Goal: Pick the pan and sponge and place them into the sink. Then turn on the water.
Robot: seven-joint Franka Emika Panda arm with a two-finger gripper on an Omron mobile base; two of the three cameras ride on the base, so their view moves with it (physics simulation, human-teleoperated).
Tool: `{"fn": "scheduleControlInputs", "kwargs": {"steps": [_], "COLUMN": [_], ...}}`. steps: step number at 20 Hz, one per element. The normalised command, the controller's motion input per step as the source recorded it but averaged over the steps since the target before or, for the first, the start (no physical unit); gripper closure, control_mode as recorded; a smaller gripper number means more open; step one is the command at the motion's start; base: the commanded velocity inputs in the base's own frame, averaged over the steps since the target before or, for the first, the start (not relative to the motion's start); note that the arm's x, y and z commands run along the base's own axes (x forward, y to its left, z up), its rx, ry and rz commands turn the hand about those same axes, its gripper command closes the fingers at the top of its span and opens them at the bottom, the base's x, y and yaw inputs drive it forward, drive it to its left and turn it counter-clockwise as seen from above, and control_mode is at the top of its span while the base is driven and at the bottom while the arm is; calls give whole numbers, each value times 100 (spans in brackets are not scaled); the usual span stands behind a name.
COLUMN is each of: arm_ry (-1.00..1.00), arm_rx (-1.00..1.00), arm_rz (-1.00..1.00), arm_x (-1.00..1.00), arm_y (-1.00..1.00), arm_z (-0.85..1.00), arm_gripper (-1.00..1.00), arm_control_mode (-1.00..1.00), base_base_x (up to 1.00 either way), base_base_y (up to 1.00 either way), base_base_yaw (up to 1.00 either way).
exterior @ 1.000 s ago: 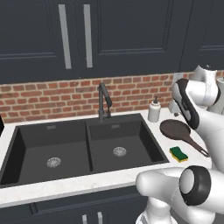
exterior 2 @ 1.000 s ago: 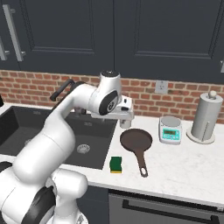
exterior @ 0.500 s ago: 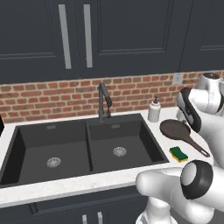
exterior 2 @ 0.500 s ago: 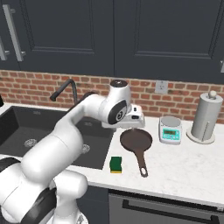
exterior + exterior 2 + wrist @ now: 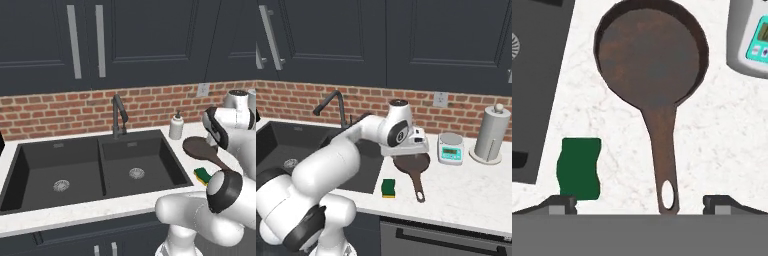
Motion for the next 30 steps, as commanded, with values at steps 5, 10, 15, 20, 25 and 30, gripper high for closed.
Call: {"fn": "scheduleControlInputs", "kwargs": {"steps": [5,10,15,20,25,30], "arm_ry": [14,12,2,0,0,0], "arm_rx": [0,0,0,2,3,3], "arm_rz": [20,13,9,9,0,0], "arm_x": [0,1,2,14,16,14], "arm_y": [-30,-16,-15,-8,0,-1], "arm_z": [-66,-47,-29,-22,-23,-20], "arm_gripper": [-100,-100,-100,-100,-100,-100], "arm_control_mode": [-100,-100,-100,-100,-100,-100], "base_base_x": [0,0,0,0,0,0], "base_base_y": [0,0,0,0,0,0], "base_base_yaw": [0,0,0,0,0,0]}}
